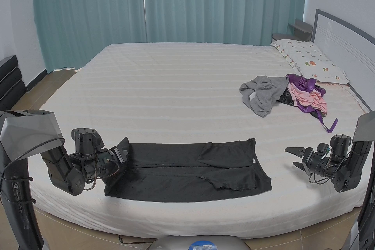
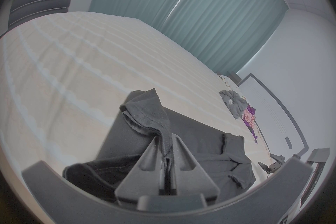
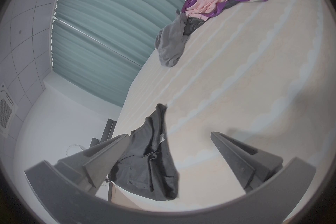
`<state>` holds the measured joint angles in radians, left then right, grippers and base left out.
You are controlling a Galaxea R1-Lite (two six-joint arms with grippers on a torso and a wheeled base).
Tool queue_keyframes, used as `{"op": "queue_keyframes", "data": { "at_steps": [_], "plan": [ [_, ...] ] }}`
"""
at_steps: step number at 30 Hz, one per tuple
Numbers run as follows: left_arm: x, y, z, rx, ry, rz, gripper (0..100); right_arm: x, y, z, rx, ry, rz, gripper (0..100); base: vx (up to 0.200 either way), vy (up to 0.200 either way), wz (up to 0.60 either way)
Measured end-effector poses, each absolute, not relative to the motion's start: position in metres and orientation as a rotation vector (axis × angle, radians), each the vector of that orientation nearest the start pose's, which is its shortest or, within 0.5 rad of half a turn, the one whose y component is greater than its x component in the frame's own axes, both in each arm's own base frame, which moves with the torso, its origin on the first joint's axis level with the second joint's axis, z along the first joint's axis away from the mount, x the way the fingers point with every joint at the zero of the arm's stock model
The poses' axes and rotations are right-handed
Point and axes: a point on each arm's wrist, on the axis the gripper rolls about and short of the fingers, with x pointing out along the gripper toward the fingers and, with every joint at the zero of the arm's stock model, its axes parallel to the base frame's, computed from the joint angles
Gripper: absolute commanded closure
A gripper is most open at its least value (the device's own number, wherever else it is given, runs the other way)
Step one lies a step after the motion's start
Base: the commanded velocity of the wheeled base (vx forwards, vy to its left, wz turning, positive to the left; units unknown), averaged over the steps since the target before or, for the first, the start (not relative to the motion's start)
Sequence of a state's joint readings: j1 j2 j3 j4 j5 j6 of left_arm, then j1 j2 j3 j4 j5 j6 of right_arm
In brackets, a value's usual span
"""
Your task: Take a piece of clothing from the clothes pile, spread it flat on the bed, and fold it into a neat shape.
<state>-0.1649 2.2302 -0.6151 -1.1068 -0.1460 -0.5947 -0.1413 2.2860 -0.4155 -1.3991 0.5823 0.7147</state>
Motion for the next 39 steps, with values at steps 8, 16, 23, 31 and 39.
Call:
{"op": "queue_keyframes", "data": {
  "at_steps": [8, 16, 23, 31, 39],
  "plan": [
    [0.332, -0.087, 0.017, -0.539, 0.583, -0.18, 100, 0.304, -0.03, -0.008, 0.859, 0.588, 0.26, 0, 0.0, -0.2, 0.0],
    [0.33, -0.111, 0.025, -0.511, 0.637, -0.227, 100, 0.303, -0.029, -0.008, 0.859, 0.591, 0.261, 0, 0.0, -0.2, 0.0],
    [0.334, -0.136, 0.034, -0.486, 0.663, -0.264, 100, 0.303, -0.029, -0.008, 0.859, 0.594, 0.262, 0, 0.0, -0.2, 0.0],
    [0.344, -0.165, 0.044, -0.464, 0.69, -0.316, 100, 0.303, -0.028, -0.008, 0.858, 0.594, 0.263, 0, 0.0, -0.125, 0.0],
    [0.35, -0.187, 0.042, -0.481, 0.693, -0.314, 0, 0.303, -0.028, -0.008, 0.858, 0.595, 0.263, 0, 0.0, 0.0, 0.0]
  ]
}}
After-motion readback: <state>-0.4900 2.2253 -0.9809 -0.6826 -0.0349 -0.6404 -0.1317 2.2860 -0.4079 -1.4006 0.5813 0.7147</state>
